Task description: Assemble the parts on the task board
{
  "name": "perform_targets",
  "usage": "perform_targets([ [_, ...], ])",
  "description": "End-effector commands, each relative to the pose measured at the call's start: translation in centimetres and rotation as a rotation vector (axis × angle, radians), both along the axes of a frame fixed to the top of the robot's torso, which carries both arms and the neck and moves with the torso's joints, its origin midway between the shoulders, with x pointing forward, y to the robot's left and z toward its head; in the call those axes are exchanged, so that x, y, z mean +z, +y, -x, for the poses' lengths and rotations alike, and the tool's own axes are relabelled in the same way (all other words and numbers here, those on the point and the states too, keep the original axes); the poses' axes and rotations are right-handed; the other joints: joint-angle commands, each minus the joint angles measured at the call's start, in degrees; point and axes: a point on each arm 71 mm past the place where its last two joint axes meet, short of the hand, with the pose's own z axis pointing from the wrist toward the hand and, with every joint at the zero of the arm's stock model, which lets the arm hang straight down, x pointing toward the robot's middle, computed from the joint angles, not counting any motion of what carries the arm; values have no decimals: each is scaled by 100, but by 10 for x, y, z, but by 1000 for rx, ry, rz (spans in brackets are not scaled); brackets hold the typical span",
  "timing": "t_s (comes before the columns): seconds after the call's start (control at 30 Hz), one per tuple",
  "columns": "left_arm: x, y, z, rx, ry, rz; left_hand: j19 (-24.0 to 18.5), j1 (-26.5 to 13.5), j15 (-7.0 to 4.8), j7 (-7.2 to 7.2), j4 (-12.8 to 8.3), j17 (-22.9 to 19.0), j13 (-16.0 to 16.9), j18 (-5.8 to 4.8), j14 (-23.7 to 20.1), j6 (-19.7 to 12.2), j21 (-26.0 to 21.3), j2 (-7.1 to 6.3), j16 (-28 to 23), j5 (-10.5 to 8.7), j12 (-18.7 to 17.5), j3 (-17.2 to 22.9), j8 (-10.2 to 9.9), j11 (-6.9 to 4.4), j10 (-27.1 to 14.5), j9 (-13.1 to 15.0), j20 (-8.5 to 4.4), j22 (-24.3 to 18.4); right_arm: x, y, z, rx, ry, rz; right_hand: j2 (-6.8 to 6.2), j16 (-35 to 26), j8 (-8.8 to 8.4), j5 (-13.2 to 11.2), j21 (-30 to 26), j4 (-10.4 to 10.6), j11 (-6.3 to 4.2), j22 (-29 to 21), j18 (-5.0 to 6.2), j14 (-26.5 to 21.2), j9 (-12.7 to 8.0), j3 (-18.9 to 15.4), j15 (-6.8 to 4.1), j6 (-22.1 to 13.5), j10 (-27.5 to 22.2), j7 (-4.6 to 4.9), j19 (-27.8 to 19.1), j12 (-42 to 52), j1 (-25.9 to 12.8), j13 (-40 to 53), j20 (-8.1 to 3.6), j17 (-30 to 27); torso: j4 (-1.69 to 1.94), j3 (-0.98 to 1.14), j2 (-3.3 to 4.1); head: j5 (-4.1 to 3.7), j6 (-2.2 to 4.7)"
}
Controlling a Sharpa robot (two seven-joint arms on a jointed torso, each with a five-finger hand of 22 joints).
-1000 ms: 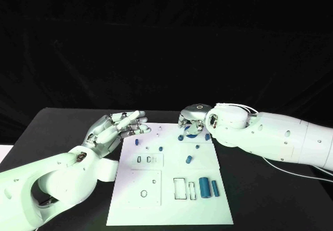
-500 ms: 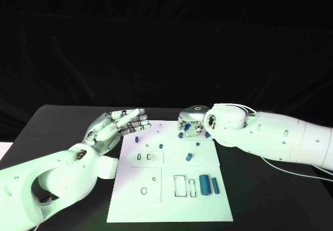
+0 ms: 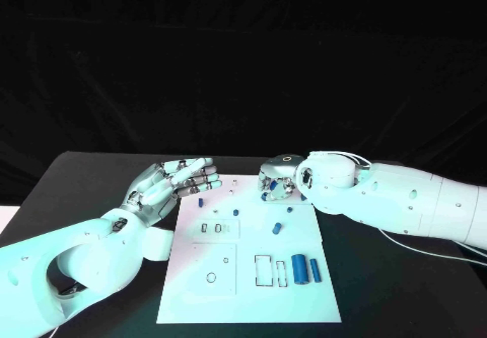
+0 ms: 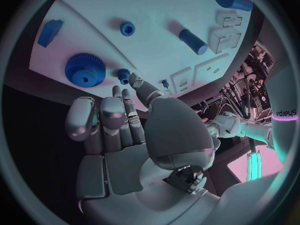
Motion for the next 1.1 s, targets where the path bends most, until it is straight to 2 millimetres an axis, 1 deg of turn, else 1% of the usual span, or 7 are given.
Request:
perform_targets([
  [0.03, 2, -3, 1, -26, -2, 14, 36, 14, -11, 104, -27, -11, -6, 70, 5, -12, 11, 59, 0, 27, -11, -4, -16, -8, -14, 2, 1, -2, -2, 0, -1, 0, 3, 22, 37, -7, -15, 28, -1, 53, -7, 8, -77, 31, 5, 13, 8, -3, -10, 8, -40, 12, 26, -5, -5, 2, -4, -5, 7, 3, -9],
  [0.23, 1, -3, 1, -28, 0, 14, 39, 10, -14, 105, -27, -28, -5, 71, 22, -3, 8, 63, 7, 28, -4, -2, -11, -10, -3, 5, 0, -3, -5, 0, -2, -6, 15, 34, 79, 12, -6, 35, 11, 89, -5, 24, -80, 31, 13, 72, 20, 38, 33, 19, -40, 27, 40, -3, 4, 13, -3, -7, 10, -1, -27],
  [0.3, 1, -3, 1, -28, 0, 14, 39, 10, -14, 105, -27, -28, -5, 71, 22, -3, 8, 63, 7, 28, -4, -2, -11, -10, -3, 5, 0, -3, -5, -1, -2, -9, 19, 39, 84, 15, -4, 36, 13, 93, -4, 26, -81, 30, 15, 86, 23, 47, 43, 22, -41, 29, 45, -3, 6, 14, -3, -6, 9, -1, -44],
  [0.57, 1, -2, 1, -27, 1, 13, 40, 9, -15, 105, -28, -36, -5, 71, 30, 1, 6, 65, 9, 28, -1, -1, -8, -11, 3, 6, -1, -3, -8, -2, -2, -14, 32, 52, 82, 21, -2, 34, 17, 99, -3, 31, -81, 30, 18, 102, 28, 62, 63, 27, -41, 35, 48, -2, 10, 15, -6, -3, 12, 3, -66],
  [0.83, 1, -2, 1, -28, 2, 12, 40, 10, -16, 105, -30, -42, -4, 71, 36, 4, 5, 66, 11, 28, 1, 0, -7, -12, 7, 7, -2, -4, -11, -1, -3, -15, 36, 54, 85, 29, 6, 34, 23, 116, 0, 34, -81, 28, 24, 137, 37, 101, 104, 35, -45, 43, 50, -2, 18, 15, 5, -2, 14, 7, -87],
  [1.1, 1, -3, 1, -28, 4, 11, 40, 10, -16, 105, -31, -46, -4, 70, 39, 5, 3, 66, 11, 28, 2, 0, -6, -12, 9, 7, -2, -4, -12, 1, -4, -14, 33, 49, 98, 54, 16, 46, 40, 173, 8, 55, -84, 28, 36, 197, 52, 173, 184, 44, -42, 55, 28, -2, 35, 24, 0, -7, 23, 22, -107],
])
